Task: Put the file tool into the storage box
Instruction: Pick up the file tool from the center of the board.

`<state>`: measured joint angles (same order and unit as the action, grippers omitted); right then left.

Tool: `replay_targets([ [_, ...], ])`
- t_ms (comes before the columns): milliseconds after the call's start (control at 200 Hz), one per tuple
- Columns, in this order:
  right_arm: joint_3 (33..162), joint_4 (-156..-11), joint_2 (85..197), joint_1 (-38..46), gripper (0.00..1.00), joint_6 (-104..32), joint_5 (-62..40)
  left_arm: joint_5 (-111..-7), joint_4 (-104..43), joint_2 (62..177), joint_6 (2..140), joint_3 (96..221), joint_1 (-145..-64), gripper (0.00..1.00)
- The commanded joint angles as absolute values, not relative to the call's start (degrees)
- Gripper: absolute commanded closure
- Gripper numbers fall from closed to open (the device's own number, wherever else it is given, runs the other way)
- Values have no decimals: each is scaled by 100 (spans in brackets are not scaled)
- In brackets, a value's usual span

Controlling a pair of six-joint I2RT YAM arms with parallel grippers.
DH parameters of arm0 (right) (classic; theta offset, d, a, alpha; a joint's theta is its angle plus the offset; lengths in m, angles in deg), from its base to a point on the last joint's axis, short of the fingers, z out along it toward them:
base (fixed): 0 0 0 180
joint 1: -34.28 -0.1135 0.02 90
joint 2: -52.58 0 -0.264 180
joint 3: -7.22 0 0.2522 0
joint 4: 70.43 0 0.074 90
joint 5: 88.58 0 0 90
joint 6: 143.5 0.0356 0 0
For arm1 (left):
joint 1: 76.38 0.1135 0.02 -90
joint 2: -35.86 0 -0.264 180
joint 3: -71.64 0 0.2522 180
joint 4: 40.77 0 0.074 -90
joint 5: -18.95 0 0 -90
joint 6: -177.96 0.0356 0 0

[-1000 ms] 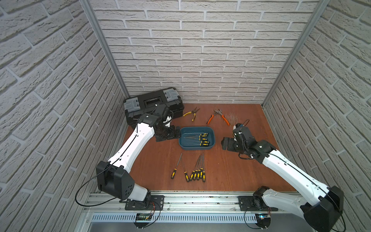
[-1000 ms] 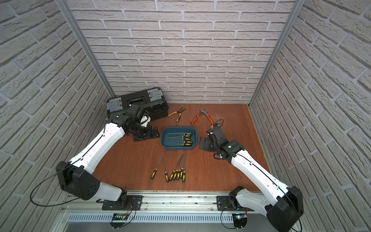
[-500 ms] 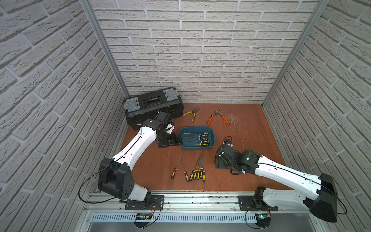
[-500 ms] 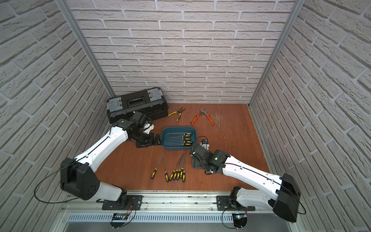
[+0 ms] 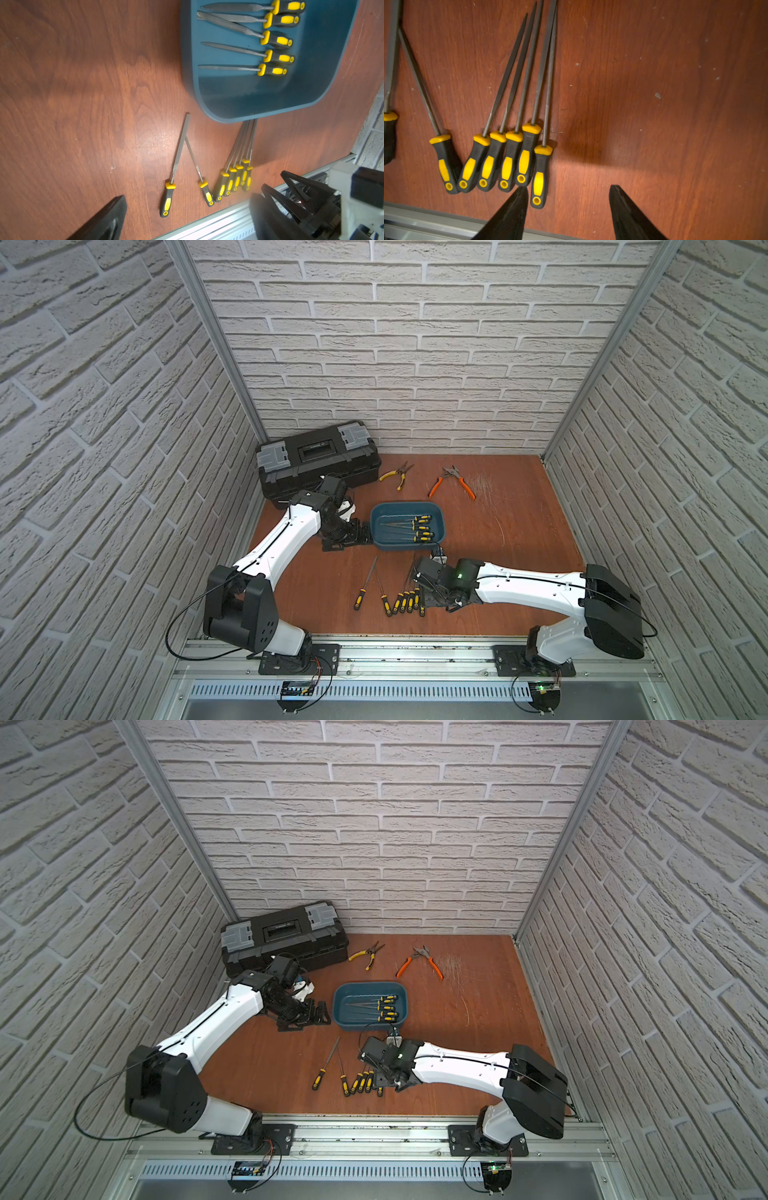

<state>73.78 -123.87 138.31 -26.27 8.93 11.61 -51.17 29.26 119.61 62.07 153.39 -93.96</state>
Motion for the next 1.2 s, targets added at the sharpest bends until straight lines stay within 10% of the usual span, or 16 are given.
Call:
replay_targets([
  [0,7306,-12100,13949,-2657,37,962,959,-5014,2873,11857,6288,15320,-9343,2],
  [1195,7117,-11794,13846,-2733,43,497,992,-4972,2894,11847,6077,15899,-9154,2],
])
